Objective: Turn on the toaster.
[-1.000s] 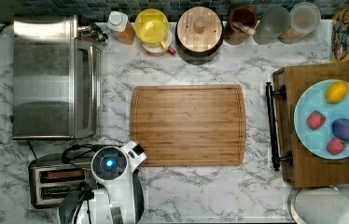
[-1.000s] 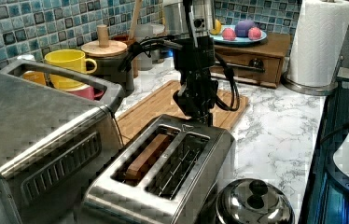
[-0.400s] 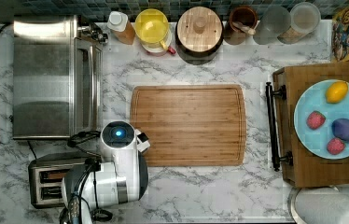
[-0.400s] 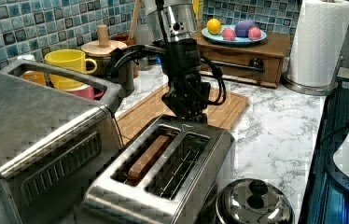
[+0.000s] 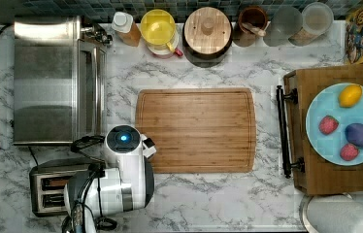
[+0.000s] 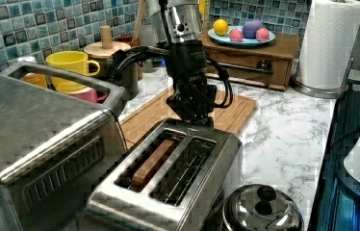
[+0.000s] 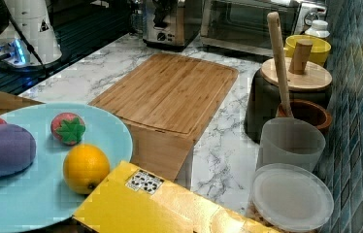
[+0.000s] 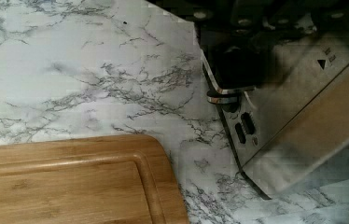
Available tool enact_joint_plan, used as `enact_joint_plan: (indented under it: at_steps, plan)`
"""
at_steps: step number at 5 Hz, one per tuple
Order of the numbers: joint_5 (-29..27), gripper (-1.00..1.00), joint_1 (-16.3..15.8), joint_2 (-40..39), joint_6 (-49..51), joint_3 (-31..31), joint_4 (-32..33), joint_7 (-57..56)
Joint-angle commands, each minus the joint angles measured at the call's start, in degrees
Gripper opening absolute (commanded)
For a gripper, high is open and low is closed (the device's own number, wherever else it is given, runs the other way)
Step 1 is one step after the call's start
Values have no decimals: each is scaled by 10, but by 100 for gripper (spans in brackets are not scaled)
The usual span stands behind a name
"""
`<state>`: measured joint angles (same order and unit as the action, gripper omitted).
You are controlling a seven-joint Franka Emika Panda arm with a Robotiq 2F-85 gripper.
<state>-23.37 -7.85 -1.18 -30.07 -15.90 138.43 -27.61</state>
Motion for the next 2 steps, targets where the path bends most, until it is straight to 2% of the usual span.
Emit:
enact_joint_plan:
  at_steps: [1, 2]
  plan:
    - [20, -100, 12, -51, -93, 30, 39, 36]
    - [21, -100, 19, -51, -93, 24, 39, 37]
